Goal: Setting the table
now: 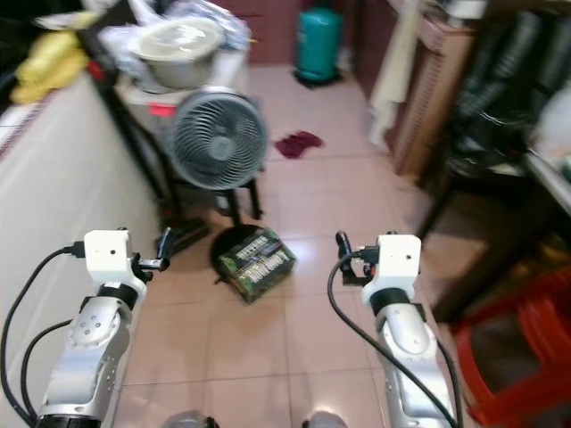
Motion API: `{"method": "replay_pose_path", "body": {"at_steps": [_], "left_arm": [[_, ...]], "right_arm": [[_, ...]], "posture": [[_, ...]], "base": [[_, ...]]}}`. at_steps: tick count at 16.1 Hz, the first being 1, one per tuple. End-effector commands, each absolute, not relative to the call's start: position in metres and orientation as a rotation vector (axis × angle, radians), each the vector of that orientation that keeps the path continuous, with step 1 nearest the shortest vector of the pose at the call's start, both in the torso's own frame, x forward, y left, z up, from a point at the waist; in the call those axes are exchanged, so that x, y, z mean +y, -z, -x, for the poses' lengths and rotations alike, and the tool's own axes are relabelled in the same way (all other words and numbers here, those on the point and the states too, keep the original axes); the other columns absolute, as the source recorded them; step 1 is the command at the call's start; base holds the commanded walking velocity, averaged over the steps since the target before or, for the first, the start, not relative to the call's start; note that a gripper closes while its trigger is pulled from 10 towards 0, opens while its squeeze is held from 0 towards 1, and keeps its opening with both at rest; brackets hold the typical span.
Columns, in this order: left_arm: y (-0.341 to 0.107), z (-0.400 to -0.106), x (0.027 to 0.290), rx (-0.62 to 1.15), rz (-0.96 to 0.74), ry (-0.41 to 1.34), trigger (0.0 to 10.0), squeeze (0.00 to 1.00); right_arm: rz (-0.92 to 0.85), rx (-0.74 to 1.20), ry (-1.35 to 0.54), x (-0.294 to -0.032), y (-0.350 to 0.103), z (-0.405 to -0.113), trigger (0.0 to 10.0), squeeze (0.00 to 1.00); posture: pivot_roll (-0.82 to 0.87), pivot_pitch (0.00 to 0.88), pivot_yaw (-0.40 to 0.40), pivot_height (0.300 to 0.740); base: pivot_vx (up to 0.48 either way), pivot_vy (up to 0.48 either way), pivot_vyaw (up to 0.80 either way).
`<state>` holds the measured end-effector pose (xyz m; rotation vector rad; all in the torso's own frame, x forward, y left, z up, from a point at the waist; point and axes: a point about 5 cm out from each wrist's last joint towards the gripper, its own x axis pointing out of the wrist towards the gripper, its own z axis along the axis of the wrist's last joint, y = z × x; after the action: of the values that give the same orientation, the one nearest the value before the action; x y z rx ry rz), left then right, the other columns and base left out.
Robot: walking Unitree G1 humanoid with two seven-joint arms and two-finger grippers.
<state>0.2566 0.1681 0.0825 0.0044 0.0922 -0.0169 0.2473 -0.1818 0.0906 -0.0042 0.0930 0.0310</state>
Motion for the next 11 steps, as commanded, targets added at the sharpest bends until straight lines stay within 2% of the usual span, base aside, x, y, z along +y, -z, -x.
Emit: {"method": "replay_pose_path", "body": {"at_steps": [1, 5, 11], "left_arm": [[-0.0845, -0.2559, 0.1682, 0.091, -0.010, 0.016, 10.0, 0.00], [-0.0887, -0.2597, 0.1671, 0.070, -0.010, 0.027, 10.0, 0.00], [-0.0908, -0.2631, 0.1660, 0.056, 0.005, 0.044, 10.0, 0.00]], "right_arm": [[0.004, 0.077, -0.044, -0.1814, -0.0970, -0.2507, 10.0, 0.00], [0.012, 0.048, -0.054, -0.1796, -0.1069, -0.2582, 10.0, 0.00], [-0.007, 0.062, -0.052, -0.1769, -0.1042, -0.2531, 10.0, 0.00]], "posture": [[-0.02, 0.000, 0.024, 0.740], [-0.03, 0.000, 0.030, 0.740], [-0.04, 0.000, 0.037, 0.740]], "base": [[0.000, 0.000, -0.80], [-0.061, 0.000, -0.80], [0.000, 0.000, -0.80]]}}
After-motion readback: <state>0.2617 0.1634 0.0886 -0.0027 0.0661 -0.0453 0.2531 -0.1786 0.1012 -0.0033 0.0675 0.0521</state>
